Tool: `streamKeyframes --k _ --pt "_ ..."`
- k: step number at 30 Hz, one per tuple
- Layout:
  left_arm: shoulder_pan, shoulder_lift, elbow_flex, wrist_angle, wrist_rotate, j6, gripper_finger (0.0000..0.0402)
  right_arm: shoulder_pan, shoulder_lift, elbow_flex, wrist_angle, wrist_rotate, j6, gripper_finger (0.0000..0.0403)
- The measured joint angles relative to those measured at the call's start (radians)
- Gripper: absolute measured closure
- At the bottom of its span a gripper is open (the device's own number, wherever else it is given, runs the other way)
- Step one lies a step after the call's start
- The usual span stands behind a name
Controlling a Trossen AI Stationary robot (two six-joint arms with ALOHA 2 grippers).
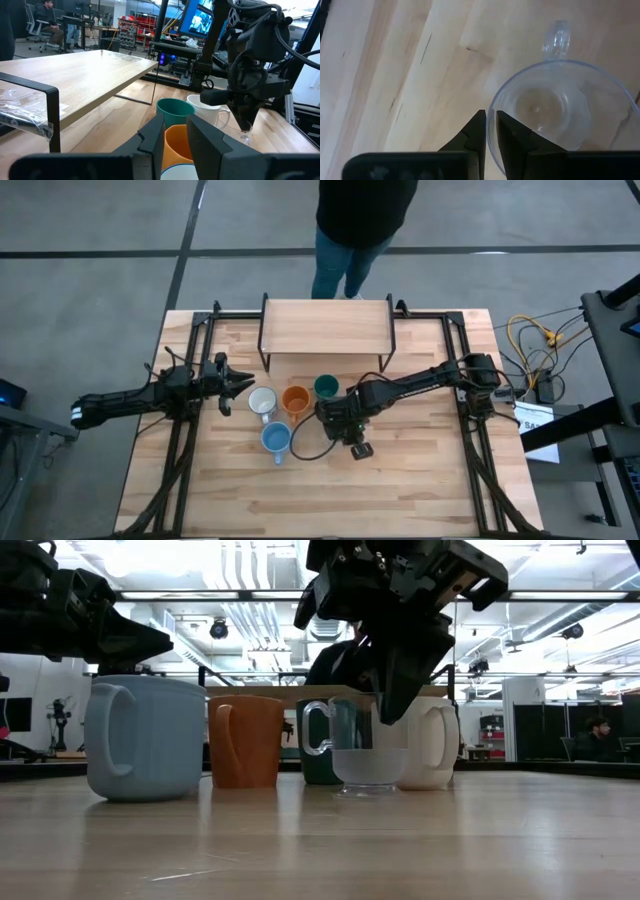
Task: Stack small to large cups/mugs on shelf
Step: Put the transparent mug on the shelf
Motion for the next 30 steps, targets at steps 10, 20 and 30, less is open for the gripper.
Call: streamKeyframes --k 10,20,30 --pt "0.0 0.0 0.0 0.0 0.0 0.0 0.0333 0.004 0.0 0.0 0.0 0.059 -0.019 0.0365" --pt "0.0 0.0 0.0 0.0 0.0 0.0 0.0333 0.006 0.0 0.0 -0.002 0.108 -0.034 0.0365" --pt "0.0 0.0 0.0 0.0 0.0 0.0 0.0333 0.014 0.0 0.0 -0.002 0.164 -0.049 0.0365"
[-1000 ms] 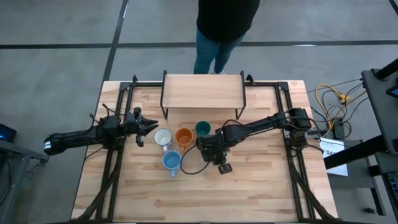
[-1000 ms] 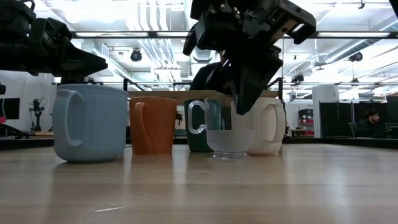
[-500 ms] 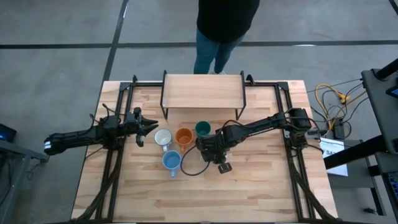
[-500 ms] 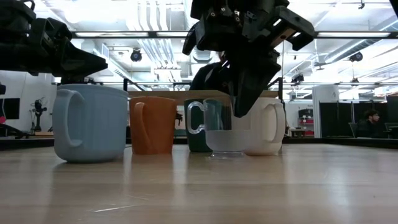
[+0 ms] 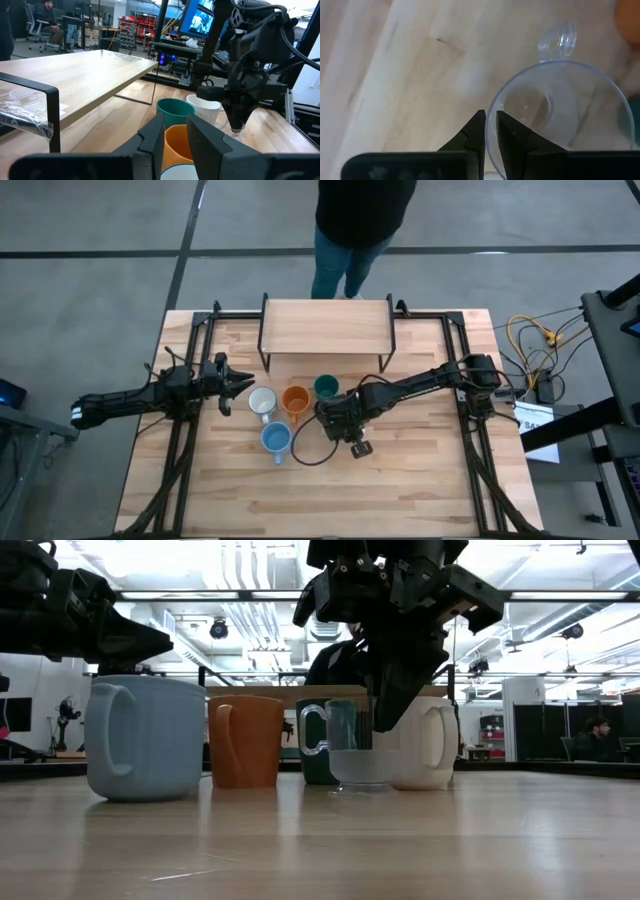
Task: Stack small to large cups/mugs on shelf
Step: Put the transparent mug on the shelf
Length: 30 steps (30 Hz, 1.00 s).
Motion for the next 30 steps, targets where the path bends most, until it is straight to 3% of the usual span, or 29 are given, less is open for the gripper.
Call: streamKeyframes --k 30 --pt "0.0 0.0 0.0 0.0 0.0 0.0 0.0333 0.045 0.0 0.0 0.003 0.019 -0.005 0.0377"
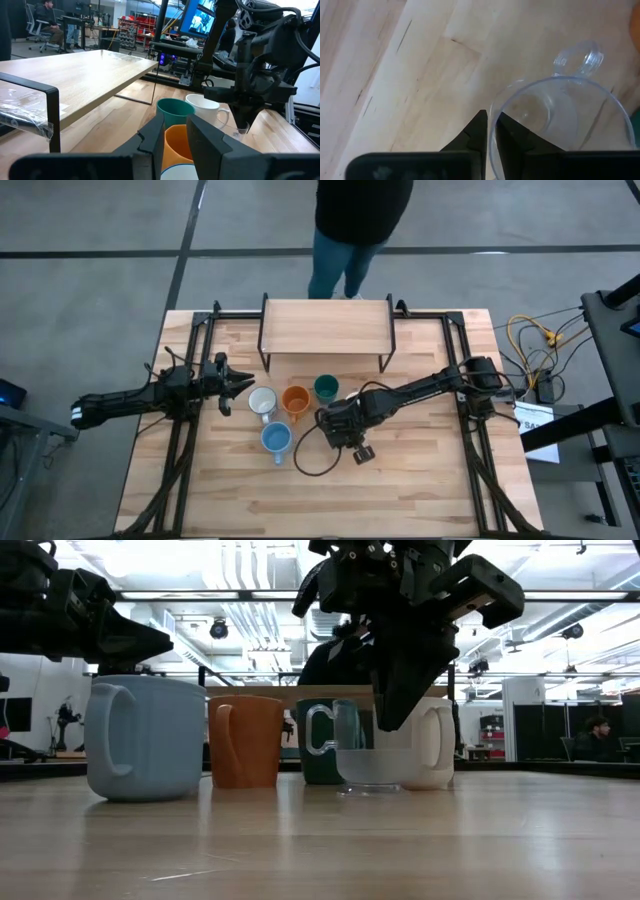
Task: Stack small to large cups/mugs on shelf
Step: Put the transparent mug on the shelf
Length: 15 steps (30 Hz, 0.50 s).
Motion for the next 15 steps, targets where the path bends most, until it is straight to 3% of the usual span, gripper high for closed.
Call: streamKeyframes --k 15 --pt "0.0 0.0 0.0 0.0 0.0 0.0 0.0333 -0.001 0.0 0.0 0.003 0.001 0.007 0.0394"
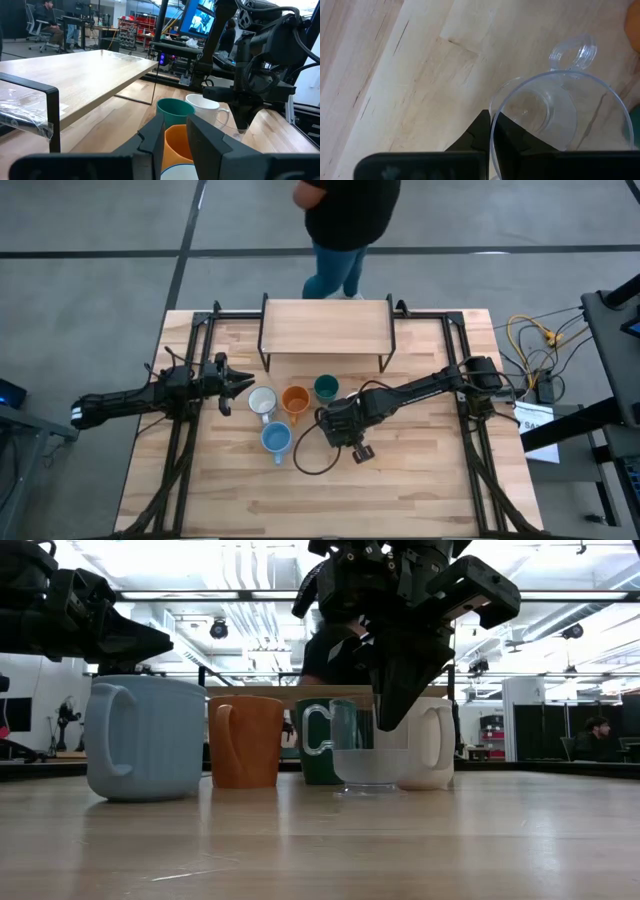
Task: Stack small to large cups/mugs on shelf
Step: Put the transparent mug on the shelf
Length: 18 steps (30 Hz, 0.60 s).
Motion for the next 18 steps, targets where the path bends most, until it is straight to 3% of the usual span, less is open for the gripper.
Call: streamKeyframes --k 11,18 --pt "0.0 0.0 0.0 0.0 0.0 0.0 0.0333 0.002 0.0 0.132 -0.066 -0.001 0.017 0.0394" --pt "0.0 0.0 0.0 0.0 0.0 0.0 0.0333 0.001 0.0 0.273 -0.208 -0.002 0.02 0.0394"
